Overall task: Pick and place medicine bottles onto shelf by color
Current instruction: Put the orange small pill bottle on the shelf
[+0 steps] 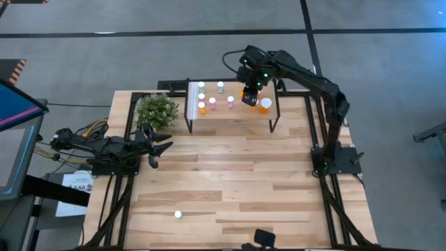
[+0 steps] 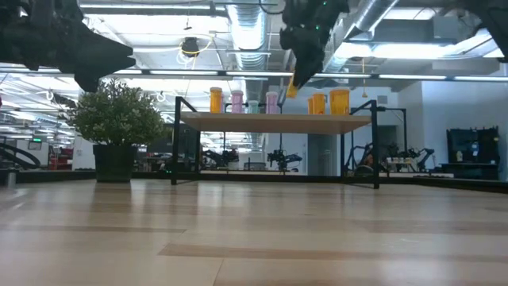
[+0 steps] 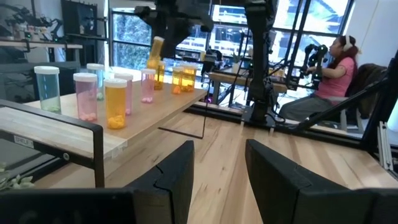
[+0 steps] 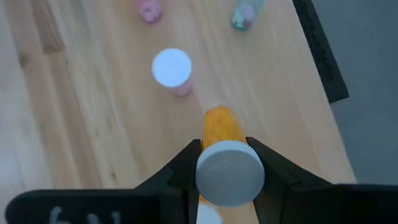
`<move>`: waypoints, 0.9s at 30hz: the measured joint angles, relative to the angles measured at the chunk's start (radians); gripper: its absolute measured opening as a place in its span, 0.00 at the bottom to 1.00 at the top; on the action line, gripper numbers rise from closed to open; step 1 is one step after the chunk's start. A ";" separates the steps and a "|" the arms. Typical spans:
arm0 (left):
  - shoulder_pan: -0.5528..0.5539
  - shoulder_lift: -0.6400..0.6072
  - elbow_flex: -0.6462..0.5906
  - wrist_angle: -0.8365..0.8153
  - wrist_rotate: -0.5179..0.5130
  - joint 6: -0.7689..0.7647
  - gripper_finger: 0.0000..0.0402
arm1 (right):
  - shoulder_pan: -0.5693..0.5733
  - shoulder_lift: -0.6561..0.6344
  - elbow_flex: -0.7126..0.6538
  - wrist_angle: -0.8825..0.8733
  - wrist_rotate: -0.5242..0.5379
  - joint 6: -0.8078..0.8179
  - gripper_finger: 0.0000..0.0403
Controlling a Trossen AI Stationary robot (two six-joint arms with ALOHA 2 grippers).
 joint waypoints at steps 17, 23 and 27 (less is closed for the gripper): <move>0.000 0.000 0.000 -0.050 -0.007 -0.009 0.33 | -0.016 0.062 0.005 -0.041 0.004 -0.097 0.32; 0.000 0.000 0.000 -0.049 -0.007 -0.012 0.33 | -0.007 0.062 0.005 -0.038 0.004 -0.122 0.33; 0.000 0.000 0.000 -0.049 -0.007 -0.019 0.33 | 0.005 0.062 0.005 -0.036 0.004 -0.122 0.33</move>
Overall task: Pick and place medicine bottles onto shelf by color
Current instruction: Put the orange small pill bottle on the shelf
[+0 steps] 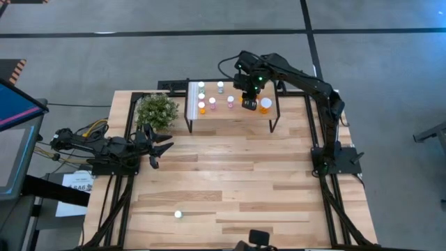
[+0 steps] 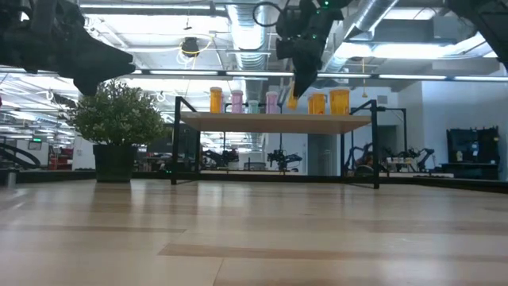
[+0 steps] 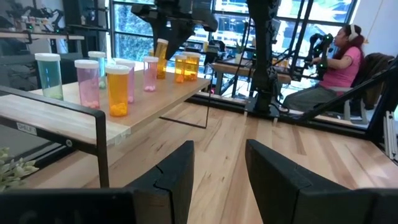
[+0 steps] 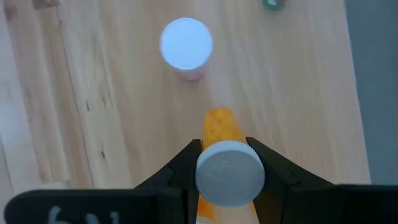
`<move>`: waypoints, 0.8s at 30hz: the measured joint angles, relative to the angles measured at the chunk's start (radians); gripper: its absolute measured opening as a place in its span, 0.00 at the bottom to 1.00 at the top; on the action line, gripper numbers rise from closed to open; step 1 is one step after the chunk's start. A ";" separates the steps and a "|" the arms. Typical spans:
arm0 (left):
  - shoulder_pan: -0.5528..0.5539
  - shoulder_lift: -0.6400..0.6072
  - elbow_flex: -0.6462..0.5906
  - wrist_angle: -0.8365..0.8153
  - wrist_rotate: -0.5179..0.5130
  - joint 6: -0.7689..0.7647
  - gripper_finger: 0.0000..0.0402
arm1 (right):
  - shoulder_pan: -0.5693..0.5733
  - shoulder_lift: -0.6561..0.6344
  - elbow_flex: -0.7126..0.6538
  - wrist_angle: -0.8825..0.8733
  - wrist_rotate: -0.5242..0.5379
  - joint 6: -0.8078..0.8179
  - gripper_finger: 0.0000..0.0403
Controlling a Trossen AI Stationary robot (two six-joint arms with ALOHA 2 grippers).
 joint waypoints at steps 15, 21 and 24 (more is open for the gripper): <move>0.000 0.000 0.000 0.004 0.000 -0.007 0.33 | -0.003 0.000 0.000 0.003 0.001 0.009 0.33; 0.000 0.000 0.000 0.005 0.000 -0.007 0.33 | -0.007 0.000 -0.001 0.028 0.018 0.003 0.33; 0.000 0.000 0.000 0.005 0.000 -0.009 0.33 | -0.012 0.000 -0.001 0.060 0.054 -0.006 0.33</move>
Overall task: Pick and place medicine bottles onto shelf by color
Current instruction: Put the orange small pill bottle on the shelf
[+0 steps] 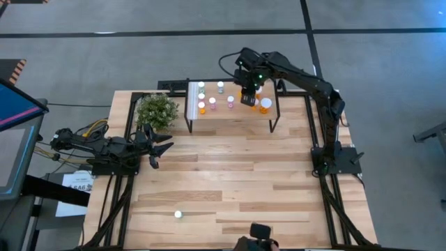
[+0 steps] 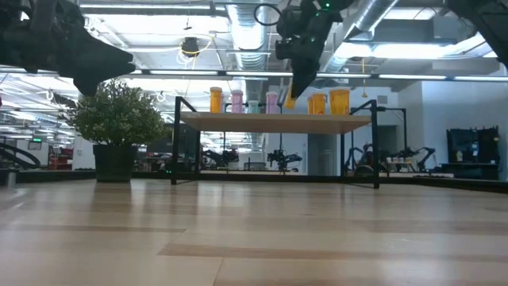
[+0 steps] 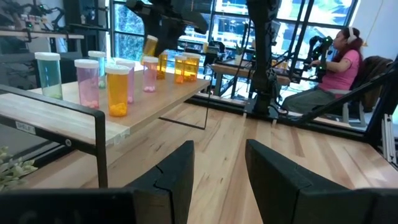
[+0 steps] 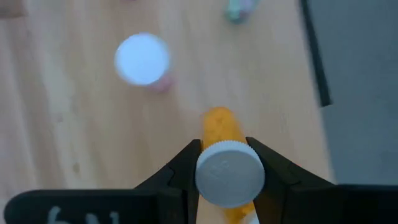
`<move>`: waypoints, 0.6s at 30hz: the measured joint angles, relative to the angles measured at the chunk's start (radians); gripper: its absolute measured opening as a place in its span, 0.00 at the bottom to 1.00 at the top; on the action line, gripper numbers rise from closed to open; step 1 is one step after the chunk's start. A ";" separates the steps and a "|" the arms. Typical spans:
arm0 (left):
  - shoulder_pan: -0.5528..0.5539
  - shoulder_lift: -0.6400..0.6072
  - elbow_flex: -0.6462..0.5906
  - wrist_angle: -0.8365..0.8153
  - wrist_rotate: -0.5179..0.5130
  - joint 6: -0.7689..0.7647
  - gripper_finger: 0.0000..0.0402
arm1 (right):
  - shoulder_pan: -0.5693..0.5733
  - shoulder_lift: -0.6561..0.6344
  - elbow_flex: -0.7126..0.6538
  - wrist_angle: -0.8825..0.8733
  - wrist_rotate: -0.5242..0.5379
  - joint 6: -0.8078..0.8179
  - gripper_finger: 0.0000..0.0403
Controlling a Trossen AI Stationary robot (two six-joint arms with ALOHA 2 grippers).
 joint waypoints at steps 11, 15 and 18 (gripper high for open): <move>0.000 0.000 0.000 0.000 0.000 -0.006 0.33 | -0.038 0.024 0.007 -0.008 -0.007 0.050 0.33; 0.000 0.000 0.000 0.000 0.000 -0.002 0.33 | -0.037 0.051 0.009 -0.028 -0.018 0.059 0.33; 0.000 0.000 0.000 0.000 0.000 -0.002 0.33 | -0.036 0.060 0.010 -0.028 -0.018 0.054 0.33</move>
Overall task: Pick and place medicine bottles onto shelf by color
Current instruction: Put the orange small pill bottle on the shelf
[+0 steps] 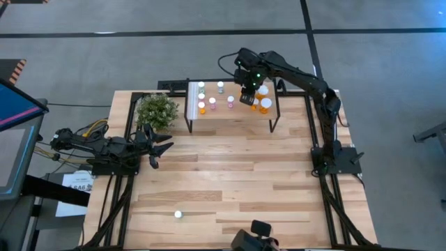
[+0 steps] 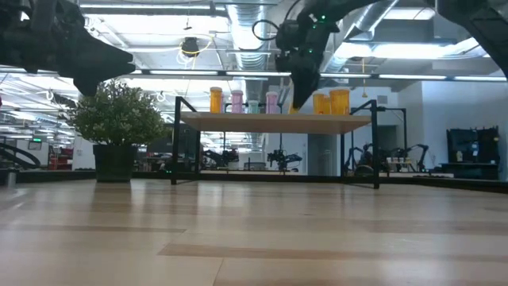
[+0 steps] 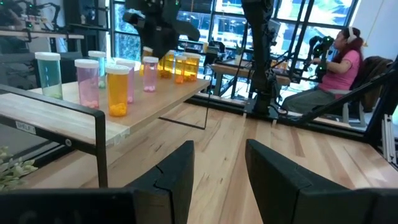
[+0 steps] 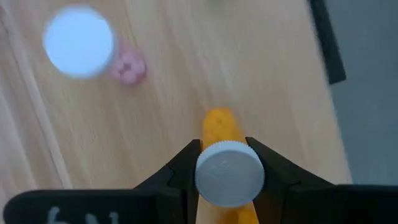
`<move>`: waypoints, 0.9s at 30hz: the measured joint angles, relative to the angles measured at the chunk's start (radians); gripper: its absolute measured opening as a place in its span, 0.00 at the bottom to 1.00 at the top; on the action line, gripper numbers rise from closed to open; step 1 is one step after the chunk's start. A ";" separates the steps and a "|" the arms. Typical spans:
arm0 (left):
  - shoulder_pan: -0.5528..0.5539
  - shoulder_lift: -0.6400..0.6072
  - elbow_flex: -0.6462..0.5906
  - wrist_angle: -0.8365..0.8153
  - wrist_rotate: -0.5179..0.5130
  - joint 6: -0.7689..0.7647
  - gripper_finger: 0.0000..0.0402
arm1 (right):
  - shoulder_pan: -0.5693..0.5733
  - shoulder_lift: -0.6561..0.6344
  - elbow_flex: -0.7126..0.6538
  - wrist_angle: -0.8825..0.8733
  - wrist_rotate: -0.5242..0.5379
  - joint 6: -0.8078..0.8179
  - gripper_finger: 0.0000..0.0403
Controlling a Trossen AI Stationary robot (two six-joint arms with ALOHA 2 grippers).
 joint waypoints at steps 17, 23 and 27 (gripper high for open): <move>0.000 0.000 0.000 -0.001 0.000 0.004 0.33 | 0.009 0.004 0.000 0.013 0.003 -0.013 0.33; 0.000 0.000 0.000 -0.001 0.000 0.003 0.33 | 0.010 0.004 0.000 -0.006 0.005 -0.012 0.33; 0.000 0.000 0.000 -0.001 0.000 0.003 0.33 | 0.010 0.004 0.000 -0.026 0.005 -0.011 0.33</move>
